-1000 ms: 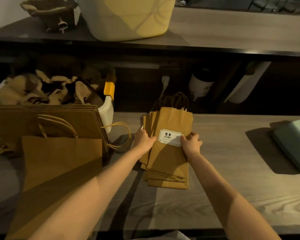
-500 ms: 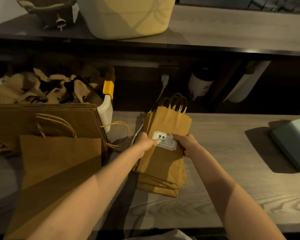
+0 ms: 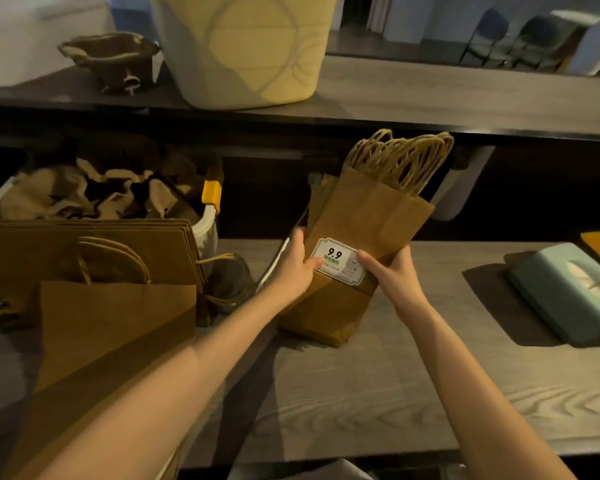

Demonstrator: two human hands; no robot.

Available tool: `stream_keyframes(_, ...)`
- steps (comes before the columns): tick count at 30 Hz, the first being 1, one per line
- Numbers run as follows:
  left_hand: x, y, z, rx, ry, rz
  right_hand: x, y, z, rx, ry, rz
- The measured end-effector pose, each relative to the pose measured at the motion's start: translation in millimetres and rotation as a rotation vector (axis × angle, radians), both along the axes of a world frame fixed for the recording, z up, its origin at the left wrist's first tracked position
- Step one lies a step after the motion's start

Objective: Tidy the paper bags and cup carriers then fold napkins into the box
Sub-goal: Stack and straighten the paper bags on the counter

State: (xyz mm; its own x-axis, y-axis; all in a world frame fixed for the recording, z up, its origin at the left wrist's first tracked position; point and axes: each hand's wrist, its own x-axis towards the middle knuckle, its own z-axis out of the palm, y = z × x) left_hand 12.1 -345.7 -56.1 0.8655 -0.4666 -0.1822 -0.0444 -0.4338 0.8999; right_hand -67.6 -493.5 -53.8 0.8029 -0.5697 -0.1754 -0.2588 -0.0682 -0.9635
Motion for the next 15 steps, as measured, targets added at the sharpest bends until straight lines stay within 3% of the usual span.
stream_keyframes(3, 0, 5, 9, 0.0, -0.068, -0.024, -4, 9, 11, -0.164, -0.091, -0.022)
stream_keyframes(7, -5, 18, 8, -0.04, -0.121, -0.017, -6, 29, 5, -0.23, -0.196, -0.041)
stream_keyframes(15, -10, 44, -17, -0.012, -0.025, -0.024, -10, 44, -21, -0.364, -0.084, 0.153)
